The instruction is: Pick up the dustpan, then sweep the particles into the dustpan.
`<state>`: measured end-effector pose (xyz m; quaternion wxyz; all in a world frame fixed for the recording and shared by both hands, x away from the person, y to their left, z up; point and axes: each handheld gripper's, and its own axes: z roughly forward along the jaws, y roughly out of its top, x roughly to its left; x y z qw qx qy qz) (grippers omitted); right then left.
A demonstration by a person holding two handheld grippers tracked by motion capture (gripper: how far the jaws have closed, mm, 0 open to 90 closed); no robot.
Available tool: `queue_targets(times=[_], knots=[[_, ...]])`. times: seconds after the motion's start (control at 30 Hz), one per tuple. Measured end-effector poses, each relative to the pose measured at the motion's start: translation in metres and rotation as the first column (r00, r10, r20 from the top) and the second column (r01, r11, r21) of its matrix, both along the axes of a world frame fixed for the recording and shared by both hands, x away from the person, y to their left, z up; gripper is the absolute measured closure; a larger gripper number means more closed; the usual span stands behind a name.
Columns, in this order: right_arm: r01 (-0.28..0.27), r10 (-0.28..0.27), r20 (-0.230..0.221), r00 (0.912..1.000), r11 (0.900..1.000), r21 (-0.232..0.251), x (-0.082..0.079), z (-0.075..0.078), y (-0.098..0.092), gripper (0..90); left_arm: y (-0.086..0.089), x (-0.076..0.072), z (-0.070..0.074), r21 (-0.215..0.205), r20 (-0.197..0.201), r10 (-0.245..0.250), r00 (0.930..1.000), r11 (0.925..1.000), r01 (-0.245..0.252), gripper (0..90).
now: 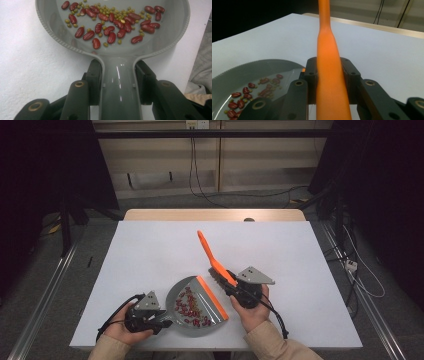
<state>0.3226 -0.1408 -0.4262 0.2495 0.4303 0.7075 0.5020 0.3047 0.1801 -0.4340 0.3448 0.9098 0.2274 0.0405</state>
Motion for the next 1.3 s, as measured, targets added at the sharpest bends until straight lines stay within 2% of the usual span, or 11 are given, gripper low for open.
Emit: queue_targets(times=[0.03,0.07,0.17,0.43,0.57,0.83,0.97,1.07,1.17,1.23,1.3], knots=[[0.003,-0.003,0.001,1.0000,1.000,-0.003,0.000,0.000,-0.002,71.1,0.000,-0.001,0.000,-0.002,0.002,0.012,0.9999,0.9999,-0.012,62.7],[0.006,-0.006,0.001,1.0000,1.000,-0.003,0.001,-0.001,-0.004,71.1,0.001,0.000,-0.002,-0.024,-0.002,0.009,1.0000,0.9997,-0.009,62.9],[0.017,-0.017,-0.002,0.9999,1.000,-0.003,0.001,0.000,-0.010,71.1,0.002,-0.001,-0.003,-0.023,0.022,0.020,0.9996,0.9995,-0.020,62.9],[0.038,-0.038,0.005,0.9993,0.999,-0.008,0.002,0.004,-0.024,71.2,0.002,0.000,-0.004,-0.054,0.035,0.024,0.9991,0.9983,-0.022,63.0],[0.045,-0.045,0.007,0.9990,0.999,-0.007,0.003,0.006,-0.030,71.2,0.002,0.001,-0.003,-0.084,0.033,0.045,0.9984,0.9956,-0.043,63.0],[0.047,-0.047,0.003,0.9989,0.999,-0.014,0.004,0.006,-0.036,71.2,0.003,0.003,0.000,-0.084,0.035,0.061,0.9975,0.9948,-0.058,63.0],[0.041,-0.041,0.001,0.9992,0.999,-0.013,0.004,0.007,-0.038,71.2,0.005,0.004,0.002,-0.087,0.053,0.078,0.9956,0.9935,-0.073,63.0],[0.034,-0.034,-0.002,0.9994,0.999,-0.009,0.005,0.007,-0.041,71.2,0.005,0.005,0.003,-0.104,0.052,0.101,0.9936,0.9901,-0.095,63.0],[0.031,-0.031,-0.002,0.9995,0.999,-0.012,0.005,0.008,-0.044,71.2,0.006,0.006,0.004,-0.109,0.072,0.126,0.9894,0.9870,-0.118,63.0],[0.038,-0.038,0.000,0.9993,0.999,-0.011,0.005,0.008,-0.047,71.2,0.007,0.008,0.004,-0.125,0.081,0.150,0.9854,0.9823,-0.139,63.0],[0.037,-0.037,0.000,0.9993,0.999,-0.002,0.005,0.009,-0.051,71.2,0.008,0.010,0.005,-0.136,0.091,0.191,0.9774,0.9747,-0.178,63.0]])
